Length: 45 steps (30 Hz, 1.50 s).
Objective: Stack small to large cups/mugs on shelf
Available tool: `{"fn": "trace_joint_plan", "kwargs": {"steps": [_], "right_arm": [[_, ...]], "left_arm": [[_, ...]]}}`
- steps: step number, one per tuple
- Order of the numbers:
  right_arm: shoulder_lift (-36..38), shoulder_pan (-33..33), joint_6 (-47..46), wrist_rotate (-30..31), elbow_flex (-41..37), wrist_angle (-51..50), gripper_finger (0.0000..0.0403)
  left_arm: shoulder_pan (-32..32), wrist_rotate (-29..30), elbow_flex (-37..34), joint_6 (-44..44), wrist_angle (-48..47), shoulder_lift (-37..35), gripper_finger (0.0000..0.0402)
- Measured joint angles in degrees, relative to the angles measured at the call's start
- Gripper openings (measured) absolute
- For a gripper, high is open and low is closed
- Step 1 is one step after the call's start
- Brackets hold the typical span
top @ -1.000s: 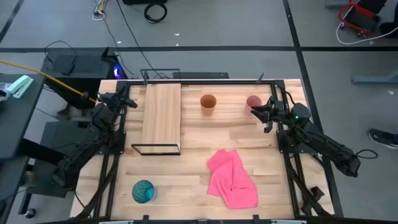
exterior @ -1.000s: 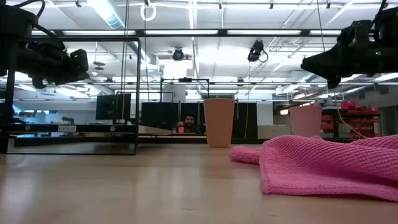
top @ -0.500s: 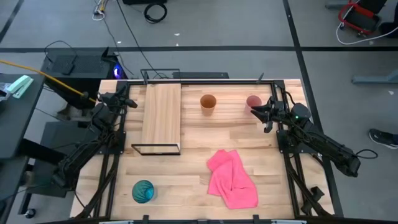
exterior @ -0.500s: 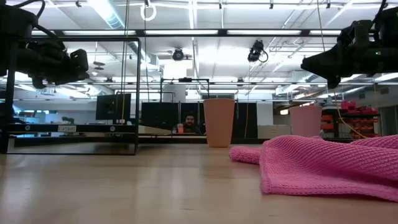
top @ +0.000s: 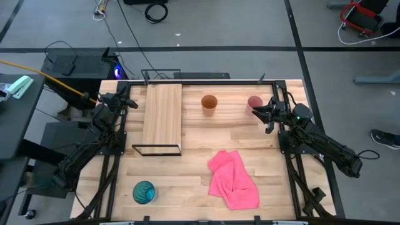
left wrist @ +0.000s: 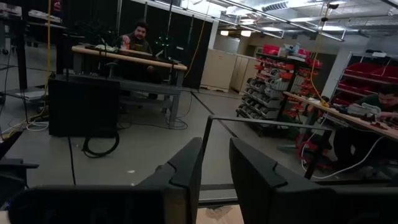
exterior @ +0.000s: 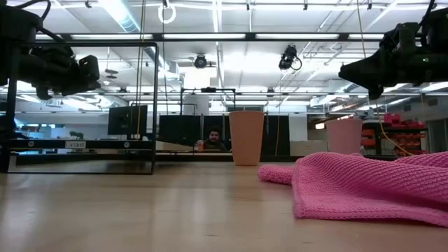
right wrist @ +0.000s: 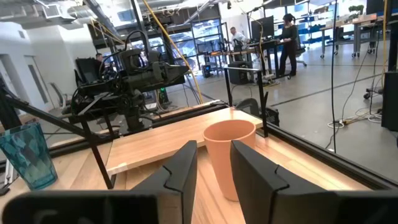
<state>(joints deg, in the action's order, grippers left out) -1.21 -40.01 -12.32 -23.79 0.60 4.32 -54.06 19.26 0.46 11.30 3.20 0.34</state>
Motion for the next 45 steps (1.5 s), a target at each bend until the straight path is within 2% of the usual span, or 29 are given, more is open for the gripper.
{"fn": "trace_joint_plan", "kwargs": {"steps": [28,32,37,39,45], "right_arm": [[0.01,0.01,0.01,0.00,0.00,0.00,0.0104],[-0.01,0.00,-0.01,0.00,0.00,0.02,0.0104],[-0.01,0.02,-0.05,0.00,0.00,0.41,0.0104],[0.00,0.02,-1.63,0.00,0.00,0.97,0.0104],[0.01,0.01,-14.42,0.02,0.00,6.83,0.0104]], "left_arm": [[0.00,-0.01,-0.01,0.37,0.53,0.01,0.0087],[0.01,0.09,-0.06,8.89,2.52,0.02,0.0091],[0.01,0.09,-0.06,30.68,3.27,0.00,0.0085],[0.01,0.07,-0.06,36.73,3.28,0.00,0.0082],[0.01,0.01,-0.06,41.21,3.66,0.00,0.0082]]}}
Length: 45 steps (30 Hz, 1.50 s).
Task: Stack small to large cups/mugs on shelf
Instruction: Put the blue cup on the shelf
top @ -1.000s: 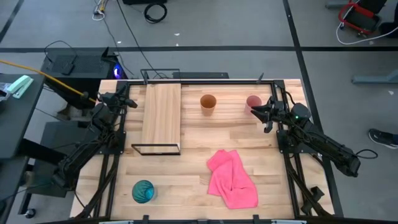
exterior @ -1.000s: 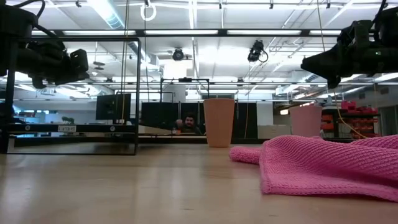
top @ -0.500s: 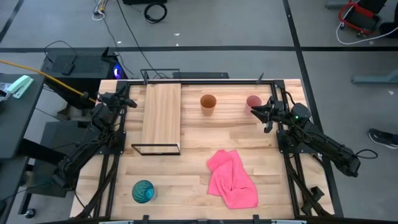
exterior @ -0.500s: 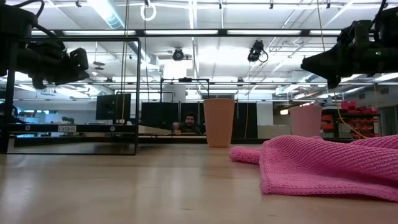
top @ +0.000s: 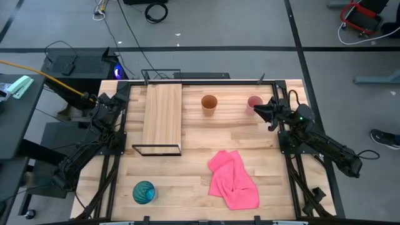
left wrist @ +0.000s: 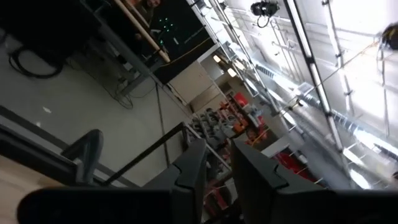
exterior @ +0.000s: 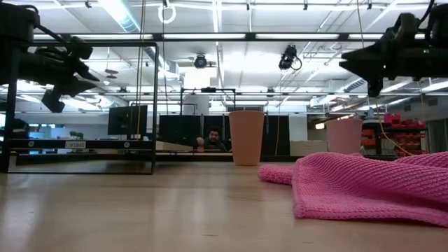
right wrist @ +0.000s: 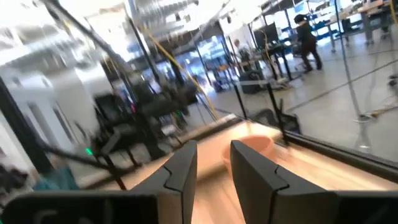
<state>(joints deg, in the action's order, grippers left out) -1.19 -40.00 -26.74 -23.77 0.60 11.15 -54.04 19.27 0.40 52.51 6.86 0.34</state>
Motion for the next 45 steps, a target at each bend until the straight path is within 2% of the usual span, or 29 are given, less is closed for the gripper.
{"fn": "trace_joint_plan", "kwargs": {"steps": [6,11,16,22,24,29,32,36,40,45], "right_arm": [[0.00,-0.01,-8.15,0.00,0.00,8.64,0.0105],[0.00,0.01,-11.70,0.00,0.00,16.28,0.0105],[0.00,0.01,-14.17,0.00,0.00,23.49,0.0105],[0.00,0.01,-14.21,0.00,0.00,30.03,0.0105],[0.00,0.00,-14.53,0.00,0.28,30.93,0.0105],[0.00,-0.01,-14.69,0.03,2.37,30.89,0.0104],[-0.01,0.00,-14.69,0.00,4.21,30.87,0.0104],[-0.04,-0.01,-14.69,1.37,6.35,30.70,0.0104],[-0.04,-0.01,-16.96,4.55,9.36,26.30,0.0104],[-1.12,-0.01,-17.67,5.54,16.29,12.43,0.0104]], "left_arm": [[0.00,-0.01,0.00,5.32,0.04,0.00,0.0090],[0.00,-0.01,0.02,4.36,0.00,0.00,0.0090],[0.00,0.01,0.02,-2.26,-0.56,0.00,0.0083],[0.00,-0.03,0.02,-0.71,0.51,0.02,0.0080],[-0.02,-1.75,0.02,-1.28,4.97,0.02,0.0078],[0.00,-12.20,0.13,-10.45,27.51,0.00,0.0065],[-0.02,-16.54,3.39,-11.67,30.07,0.02,0.0057],[-0.02,-23.19,13.04,-16.53,22.79,0.67,0.0053],[-0.02,-26.00,26.94,-23.33,6.52,3.74,0.0056],[-0.02,-29.10,45.24,-29.03,-17.31,11.23,0.0063]]}}
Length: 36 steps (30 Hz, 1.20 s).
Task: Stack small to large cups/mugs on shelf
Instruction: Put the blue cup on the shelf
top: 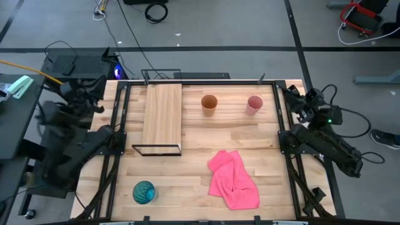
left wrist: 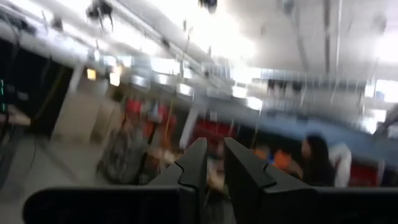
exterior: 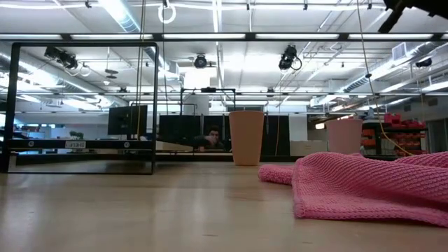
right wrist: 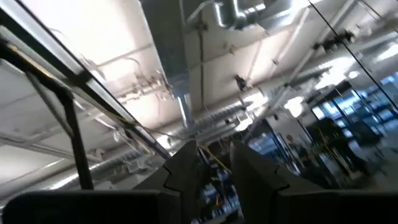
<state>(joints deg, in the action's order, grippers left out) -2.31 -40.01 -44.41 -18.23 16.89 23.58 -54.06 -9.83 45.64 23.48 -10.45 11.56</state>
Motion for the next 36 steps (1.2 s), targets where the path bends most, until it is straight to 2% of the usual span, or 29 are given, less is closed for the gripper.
{"fn": "trace_joint_plan", "kwargs": {"steps": [6,11,16,20,23,25,29,36], "right_arm": [[-6.49,0.01,2.56,0.01,11.42,-18.31,0.0104],[-15.22,0.02,8.79,-1.88,22.36,-35.90,0.0104],[-24.71,0.02,14.09,-5.14,31.83,-46.80,0.0104],[-31.48,0.02,18.62,-6.81,37.49,-50.98,0.0104],[-35.51,0.04,21.47,-7.78,40.16,-51.08,0.0104],[-37.96,0.04,23.74,-7.77,41.41,-51.02,0.0104],[-42.99,0.04,26.68,-7.77,43.72,-50.31,0.0104],[-50.90,0.07,27.61,-8.87,48.60,-41.44,0.0104]], "left_arm": [[0.02,-5.45,18.63,-3.69,-25.51,11.19,0.0060],[0.02,-6.53,29.87,-4.91,-44.34,18.39,0.0056],[0.02,-7.47,36.44,-3.12,-56.84,21.83,0.0058],[0.02,-10.95,38.39,-0.25,-61.04,22.17,0.0064],[0.01,-11.89,38.32,0.74,-59.57,22.06,0.0066],[-0.04,-11.88,37.64,-0.17,-55.12,22.19,0.0066],[-0.07,-11.87,32.99,-0.70,-38.05,22.32,0.0064],[-0.07,-9.13,23.96,-4.94,-11.13,25.69,0.0064]]}}
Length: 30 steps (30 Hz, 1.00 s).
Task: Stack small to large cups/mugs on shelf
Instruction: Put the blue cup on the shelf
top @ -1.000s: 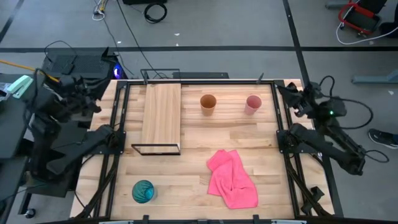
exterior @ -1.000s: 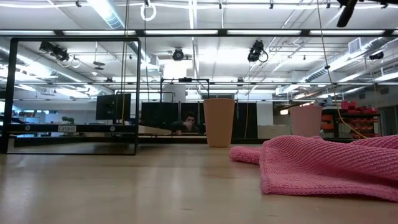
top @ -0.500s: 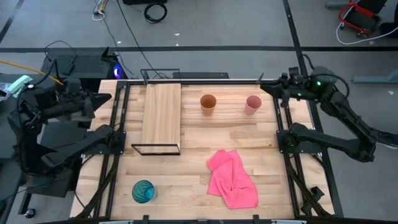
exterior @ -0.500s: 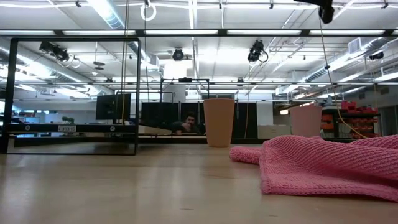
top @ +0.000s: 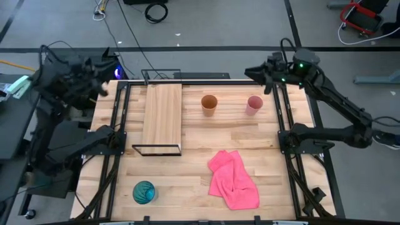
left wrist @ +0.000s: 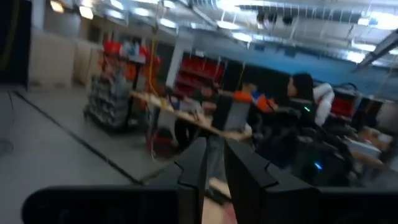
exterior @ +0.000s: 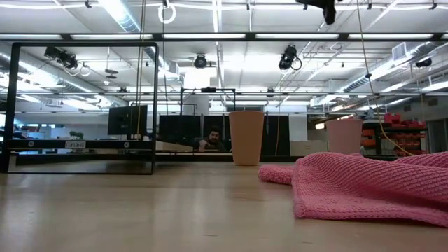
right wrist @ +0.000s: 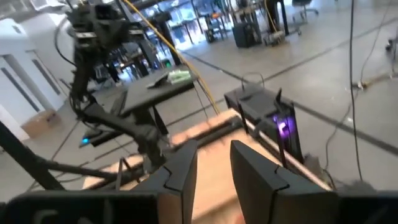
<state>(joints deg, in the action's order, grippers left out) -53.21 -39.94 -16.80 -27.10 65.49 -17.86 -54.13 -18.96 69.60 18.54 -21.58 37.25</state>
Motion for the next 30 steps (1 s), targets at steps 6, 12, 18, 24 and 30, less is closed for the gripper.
{"fn": "trace_joint_plan", "kwargs": {"steps": [6,12,18,24,30], "right_arm": [[-5.41,1.67,-1.19,0.04,5.34,5.28,0.0105],[-8.41,8.17,-1.20,-1.24,7.91,5.65,0.0105],[-9.92,18.36,-1.22,-4.50,7.91,2.98,0.0105],[-9.63,30.24,-3.94,-4.85,7.89,-1.32,0.0105],[-8.70,43.25,-10.53,-4.86,7.89,-5.30,0.0104]], "left_arm": [[2.46,-1.64,-5.28,3.64,13.77,7.43,0.0061],[12.20,-6.05,-7.30,6.76,18.83,15.44,0.0062],[26.89,-6.45,-7.28,6.77,19.21,20.22,0.0061],[42.34,-6.45,-7.25,10.93,19.00,20.95,0.0055],[58.66,-4.00,-7.25,22.62,18.72,20.92,0.0056]]}}
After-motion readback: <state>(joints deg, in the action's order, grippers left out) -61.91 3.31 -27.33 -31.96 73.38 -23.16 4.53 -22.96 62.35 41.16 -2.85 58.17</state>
